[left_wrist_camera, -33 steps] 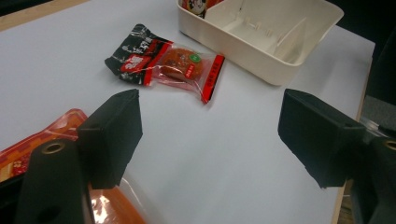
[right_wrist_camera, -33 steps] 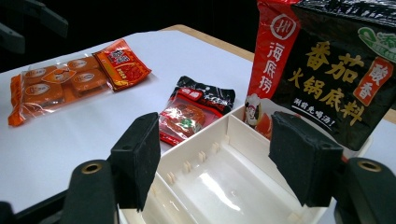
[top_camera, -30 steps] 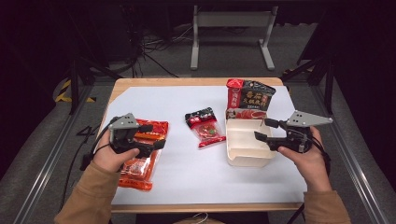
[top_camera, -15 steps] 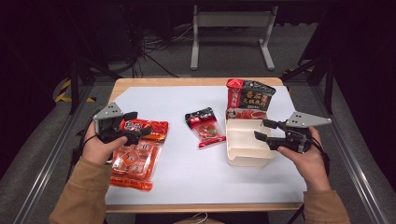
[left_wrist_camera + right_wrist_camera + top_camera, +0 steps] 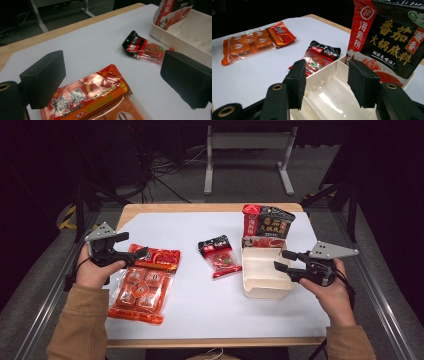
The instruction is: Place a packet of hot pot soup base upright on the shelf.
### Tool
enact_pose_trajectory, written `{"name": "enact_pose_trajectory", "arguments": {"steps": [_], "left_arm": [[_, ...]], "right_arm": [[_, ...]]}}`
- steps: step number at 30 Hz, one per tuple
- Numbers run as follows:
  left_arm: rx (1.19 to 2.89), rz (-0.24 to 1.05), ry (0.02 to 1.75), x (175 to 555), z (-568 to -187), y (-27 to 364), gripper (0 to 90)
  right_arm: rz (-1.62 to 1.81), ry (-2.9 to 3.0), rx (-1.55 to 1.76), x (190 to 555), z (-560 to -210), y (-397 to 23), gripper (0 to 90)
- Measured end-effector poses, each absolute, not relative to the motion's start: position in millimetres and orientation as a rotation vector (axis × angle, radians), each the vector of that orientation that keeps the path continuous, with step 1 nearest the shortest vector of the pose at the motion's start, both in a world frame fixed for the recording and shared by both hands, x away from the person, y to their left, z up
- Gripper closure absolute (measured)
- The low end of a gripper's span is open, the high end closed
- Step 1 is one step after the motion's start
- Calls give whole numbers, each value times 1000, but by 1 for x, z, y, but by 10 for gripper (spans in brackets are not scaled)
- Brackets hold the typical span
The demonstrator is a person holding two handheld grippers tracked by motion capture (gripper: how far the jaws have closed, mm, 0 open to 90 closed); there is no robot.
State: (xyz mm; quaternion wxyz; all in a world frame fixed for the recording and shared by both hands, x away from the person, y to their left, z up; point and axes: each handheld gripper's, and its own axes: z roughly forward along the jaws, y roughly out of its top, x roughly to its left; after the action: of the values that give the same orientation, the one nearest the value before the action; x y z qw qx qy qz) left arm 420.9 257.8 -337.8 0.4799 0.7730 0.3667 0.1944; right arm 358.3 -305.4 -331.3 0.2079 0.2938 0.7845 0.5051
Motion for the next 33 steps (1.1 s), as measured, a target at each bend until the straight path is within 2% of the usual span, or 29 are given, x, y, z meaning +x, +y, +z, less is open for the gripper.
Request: {"name": "enact_pose_trajectory", "arguments": {"steps": [2, 5, 7, 12, 19, 27, 33], "left_arm": [[1898, 530, 899, 423, -338, 261, 69], [1901, 546, 910, 427, -340, 266, 119], [1913, 541, 921, 429, -341, 268, 107], [1913, 511, 949, 435, -347, 277, 170], [1837, 486, 994, 444, -364, 290, 316], [1899, 531, 1025, 454, -376, 301, 331], [1842, 520, 1064, 461, -392, 308, 335]], "right_arm": [[1402, 2169, 823, 355, -330, -307, 493], [1404, 2167, 819, 352, -328, -310, 490], [1413, 2165, 818, 352, -328, -311, 486], [1428, 2154, 819, 350, -328, -314, 486], [1431, 2154, 826, 351, -330, -315, 486], [1434, 2155, 835, 352, -332, -316, 480], [1439, 2154, 843, 352, -333, -316, 472]]}}
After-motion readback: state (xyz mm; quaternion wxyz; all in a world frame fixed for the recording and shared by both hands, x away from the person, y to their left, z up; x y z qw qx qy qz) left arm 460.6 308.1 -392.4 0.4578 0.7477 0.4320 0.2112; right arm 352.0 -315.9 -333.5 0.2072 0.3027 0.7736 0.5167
